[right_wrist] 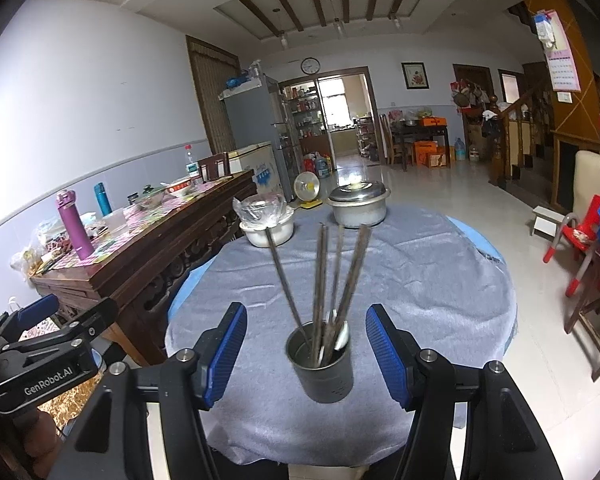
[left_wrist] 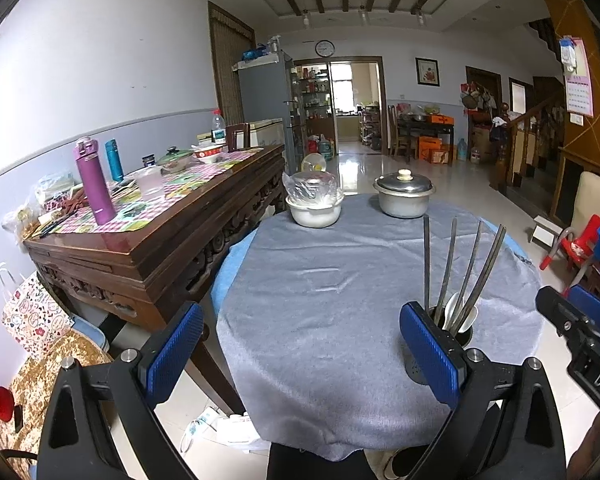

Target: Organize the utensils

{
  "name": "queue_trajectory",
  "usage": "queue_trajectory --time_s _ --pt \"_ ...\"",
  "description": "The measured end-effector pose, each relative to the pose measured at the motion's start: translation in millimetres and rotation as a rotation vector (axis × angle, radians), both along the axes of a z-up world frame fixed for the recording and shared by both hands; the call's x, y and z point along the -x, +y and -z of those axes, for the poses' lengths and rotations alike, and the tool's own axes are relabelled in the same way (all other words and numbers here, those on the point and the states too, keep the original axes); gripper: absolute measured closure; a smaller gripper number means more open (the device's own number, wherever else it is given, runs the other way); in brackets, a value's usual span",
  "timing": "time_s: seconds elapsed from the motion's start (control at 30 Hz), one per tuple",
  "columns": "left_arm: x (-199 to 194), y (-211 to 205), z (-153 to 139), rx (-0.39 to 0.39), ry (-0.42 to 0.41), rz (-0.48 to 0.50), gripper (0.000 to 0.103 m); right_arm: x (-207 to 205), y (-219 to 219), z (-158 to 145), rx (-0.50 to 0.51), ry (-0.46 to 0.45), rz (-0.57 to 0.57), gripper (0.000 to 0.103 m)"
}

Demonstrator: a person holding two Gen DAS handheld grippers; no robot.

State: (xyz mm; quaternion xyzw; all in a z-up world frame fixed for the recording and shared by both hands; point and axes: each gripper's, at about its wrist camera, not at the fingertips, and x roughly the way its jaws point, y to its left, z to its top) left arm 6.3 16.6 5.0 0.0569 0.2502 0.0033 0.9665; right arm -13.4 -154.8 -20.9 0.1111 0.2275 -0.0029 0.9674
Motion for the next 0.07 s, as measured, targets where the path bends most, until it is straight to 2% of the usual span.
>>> queue_trajectory --time_s 0.07 --pt "-14.7 -3.8 7.6 0.001 0.033 0.005 0.005 -5.1 -12.4 3.4 -0.012 0.006 0.024 0.037"
